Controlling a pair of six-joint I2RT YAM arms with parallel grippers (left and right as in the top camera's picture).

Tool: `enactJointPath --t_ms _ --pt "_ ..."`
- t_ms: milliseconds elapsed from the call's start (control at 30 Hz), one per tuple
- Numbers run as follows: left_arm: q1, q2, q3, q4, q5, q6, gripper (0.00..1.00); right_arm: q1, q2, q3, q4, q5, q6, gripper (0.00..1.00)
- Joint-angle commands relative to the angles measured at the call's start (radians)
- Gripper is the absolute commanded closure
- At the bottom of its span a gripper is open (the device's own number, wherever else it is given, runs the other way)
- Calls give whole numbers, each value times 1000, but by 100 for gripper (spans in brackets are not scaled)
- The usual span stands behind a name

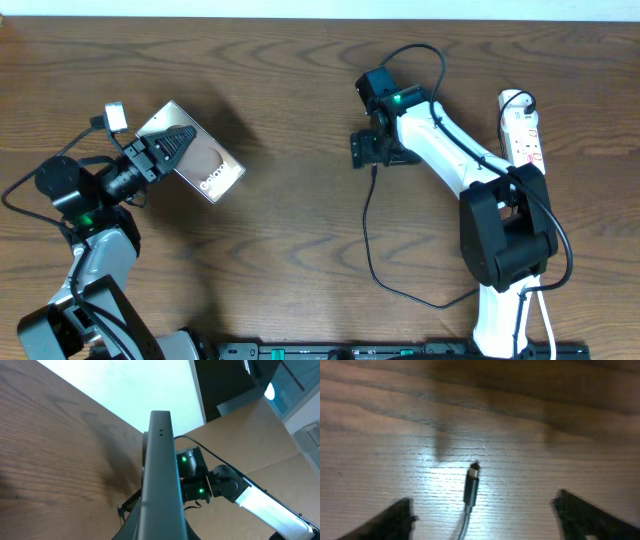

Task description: Plug charger to phone and switch on socket

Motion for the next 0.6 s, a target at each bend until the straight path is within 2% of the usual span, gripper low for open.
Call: enactJointPath --t_ms 0,200,433,467,533,567 --pt "3 -5 9 6 32 12 92 8 -23 -8 -1 -33 35 2" --pt "3 -5 9 6 42 34 92 31 -23 -66 -1 -41 196 1" --pt "3 -5 9 6 42 40 92 79 -23 -163 78 -60 269 1" --pt "3 -5 9 6 43 40 93 85 -23 -178 103 -67 269 5" --pt "3 -5 9 6 42 43 93 92 -23 -204 143 -64 277 27" --pt "3 -5 9 6 42 43 93 92 -22 -213 159 -61 284 31"
